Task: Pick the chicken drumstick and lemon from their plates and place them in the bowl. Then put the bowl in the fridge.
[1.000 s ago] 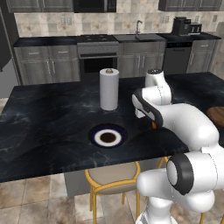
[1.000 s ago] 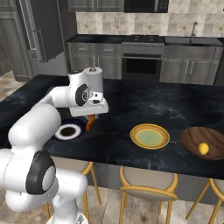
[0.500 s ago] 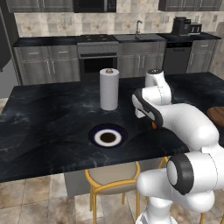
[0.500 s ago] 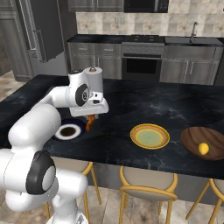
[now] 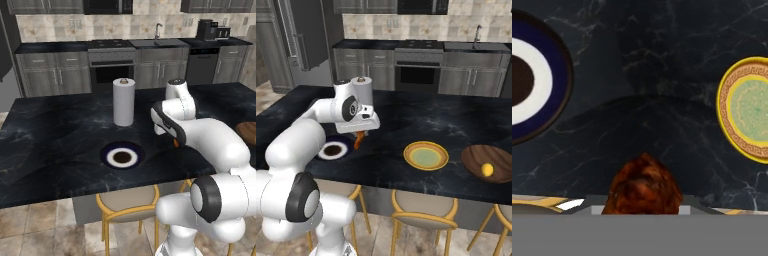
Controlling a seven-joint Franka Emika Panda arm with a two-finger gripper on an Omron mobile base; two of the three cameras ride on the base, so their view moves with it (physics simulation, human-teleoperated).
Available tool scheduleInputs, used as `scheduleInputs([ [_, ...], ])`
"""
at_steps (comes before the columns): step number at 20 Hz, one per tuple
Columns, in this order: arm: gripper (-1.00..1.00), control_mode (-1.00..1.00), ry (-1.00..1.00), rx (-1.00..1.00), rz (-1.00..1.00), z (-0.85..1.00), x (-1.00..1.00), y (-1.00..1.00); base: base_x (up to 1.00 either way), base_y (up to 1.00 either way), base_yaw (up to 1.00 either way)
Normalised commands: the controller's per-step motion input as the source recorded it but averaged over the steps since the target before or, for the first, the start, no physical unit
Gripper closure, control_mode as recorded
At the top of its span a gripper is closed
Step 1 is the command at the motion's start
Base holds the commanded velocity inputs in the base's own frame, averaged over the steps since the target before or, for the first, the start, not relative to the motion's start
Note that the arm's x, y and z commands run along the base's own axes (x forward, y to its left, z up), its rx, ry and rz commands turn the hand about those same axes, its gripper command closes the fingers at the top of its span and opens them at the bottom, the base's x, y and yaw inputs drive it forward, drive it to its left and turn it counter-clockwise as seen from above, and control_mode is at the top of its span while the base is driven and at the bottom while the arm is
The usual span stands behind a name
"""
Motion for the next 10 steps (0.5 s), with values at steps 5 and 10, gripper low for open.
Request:
scheduleInputs([
  [5,1.0,1.0,0.0,0.0,0.0,0.0,0.0,0.0,0.0,-0.72,0.0],
  [10,1.0,1.0,0.0,0.0,0.0,0.0,0.0,0.0,0.0,-0.82,-0.04],
])
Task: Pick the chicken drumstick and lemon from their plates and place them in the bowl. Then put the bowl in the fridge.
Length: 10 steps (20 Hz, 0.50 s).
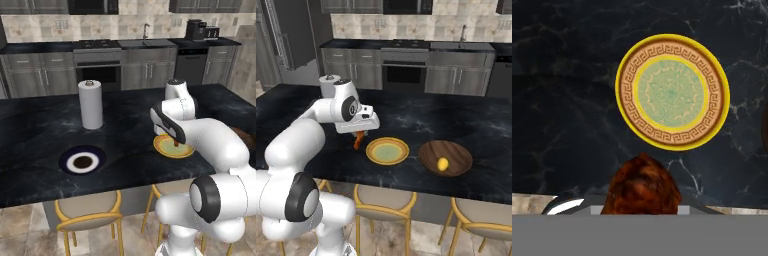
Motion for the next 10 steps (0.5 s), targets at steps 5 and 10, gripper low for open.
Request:
scheduleInputs([
  [5,1.0,1.0,0.0,0.0,0.0,0.0,0.0,0.0,0.04,-0.76,-0.01],
  [10,1.0,1.0,0.0,0.0,0.0,0.0,0.0,0.0,0.28,-0.46,0.0],
])
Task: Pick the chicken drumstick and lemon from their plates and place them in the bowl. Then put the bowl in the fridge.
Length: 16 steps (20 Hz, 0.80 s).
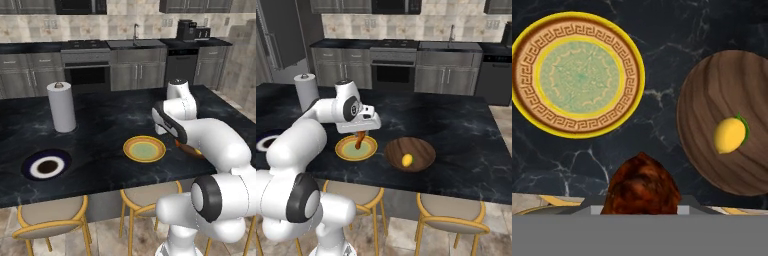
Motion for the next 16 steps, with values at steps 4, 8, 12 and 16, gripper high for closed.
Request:
scheduleInputs([
  [4,1.0,1.0,0.0,0.0,0.0,0.0,0.0,0.0,0.58,-0.02,0.0],
  [8,1.0,1.0,0.0,0.0,0.0,0.0,0.0,0.0,0.44,0.01,0.0],
  [12,1.0,1.0,0.0,0.0,0.0,0.0,0.0,0.0,0.0,0.0,0.0],
  [16,1.0,1.0,0.0,0.0,0.0,0.0,0.0,0.0,0.0,0.0,0.0],
])
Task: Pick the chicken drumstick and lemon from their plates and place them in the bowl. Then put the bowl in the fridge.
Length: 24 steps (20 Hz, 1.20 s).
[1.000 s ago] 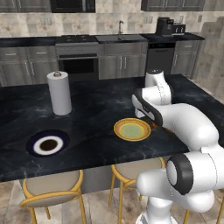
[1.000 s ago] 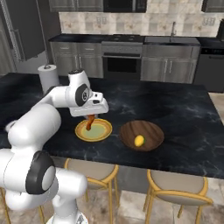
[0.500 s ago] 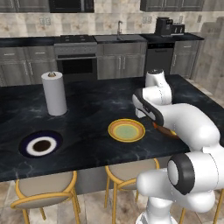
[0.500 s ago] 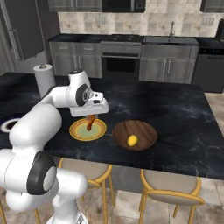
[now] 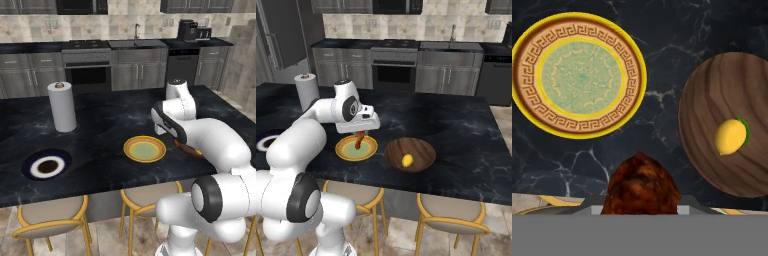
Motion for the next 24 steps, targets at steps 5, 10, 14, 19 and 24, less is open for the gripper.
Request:
scheduleInputs([
  [5,1.0,1.0,0.0,0.0,0.0,0.0,0.0,0.0,0.0,0.0,0.0],
  [10,1.0,-1.0,0.0,0.0,0.0,0.0,0.0,0.0,0.0,0.0,0.0],
  [14,1.0,-1.0,0.0,0.0,0.0,0.0,0.0,0.0,0.0,0.0,0.0],
  [19,1.0,-1.0,0.0,0.0,0.0,0.0,0.0,0.0,0.0,0.0,0.0],
  [24,1.0,-1.0,-0.01,0.0,0.0,0.0,-0.01,0.0,0.0,0.0,0.0],
])
